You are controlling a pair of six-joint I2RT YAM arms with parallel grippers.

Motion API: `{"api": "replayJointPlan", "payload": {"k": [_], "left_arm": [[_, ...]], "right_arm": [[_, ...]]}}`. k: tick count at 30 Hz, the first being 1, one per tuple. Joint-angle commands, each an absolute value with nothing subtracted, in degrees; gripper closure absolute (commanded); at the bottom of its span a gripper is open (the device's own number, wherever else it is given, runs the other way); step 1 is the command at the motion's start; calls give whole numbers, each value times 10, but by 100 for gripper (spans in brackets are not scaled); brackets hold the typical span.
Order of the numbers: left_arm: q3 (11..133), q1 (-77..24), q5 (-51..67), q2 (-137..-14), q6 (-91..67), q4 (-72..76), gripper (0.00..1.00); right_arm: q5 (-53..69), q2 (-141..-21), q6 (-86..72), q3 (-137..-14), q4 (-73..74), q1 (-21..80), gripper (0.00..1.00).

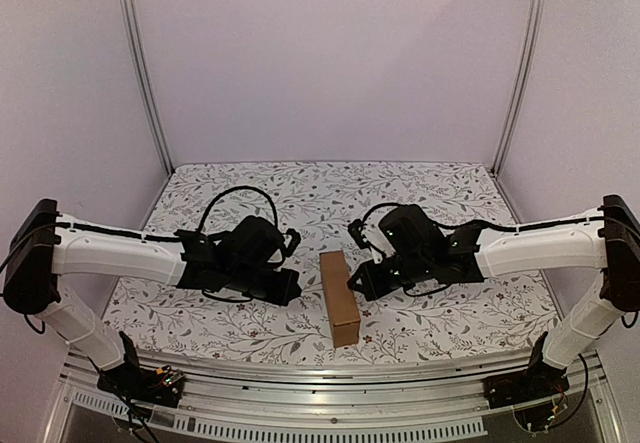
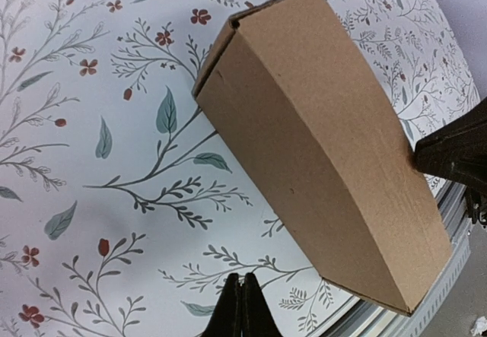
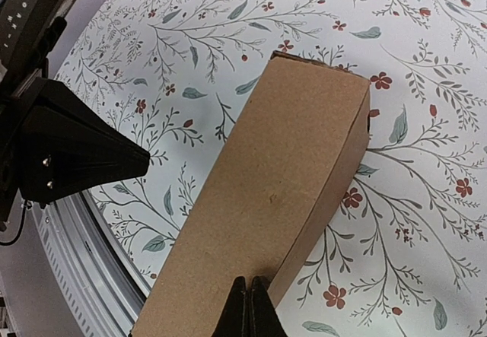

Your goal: Fold the paper box

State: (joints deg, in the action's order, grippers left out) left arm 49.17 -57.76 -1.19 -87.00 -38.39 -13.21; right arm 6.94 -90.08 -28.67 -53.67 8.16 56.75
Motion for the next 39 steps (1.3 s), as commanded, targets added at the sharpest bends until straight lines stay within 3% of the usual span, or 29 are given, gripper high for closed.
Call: {"api": "replayJointPlan", "payload": {"k": [1,20,29,39], "left_arm": [[493,-584,-20,-868,-382,-143,100],[531,-584,-11,-900,-373,-155,100],[528,-584,-7,-915,-374,-145,100],[563,-582,36,-1017,-390,-106,100]], "right_arm": [[33,-906,-287,-523,119,572,100],[-99,-855,-272,-480,220,577,100],[-93,-841,-281,-470,207,576,100],[-78,-908,-298,-474,151,576,99]]}}
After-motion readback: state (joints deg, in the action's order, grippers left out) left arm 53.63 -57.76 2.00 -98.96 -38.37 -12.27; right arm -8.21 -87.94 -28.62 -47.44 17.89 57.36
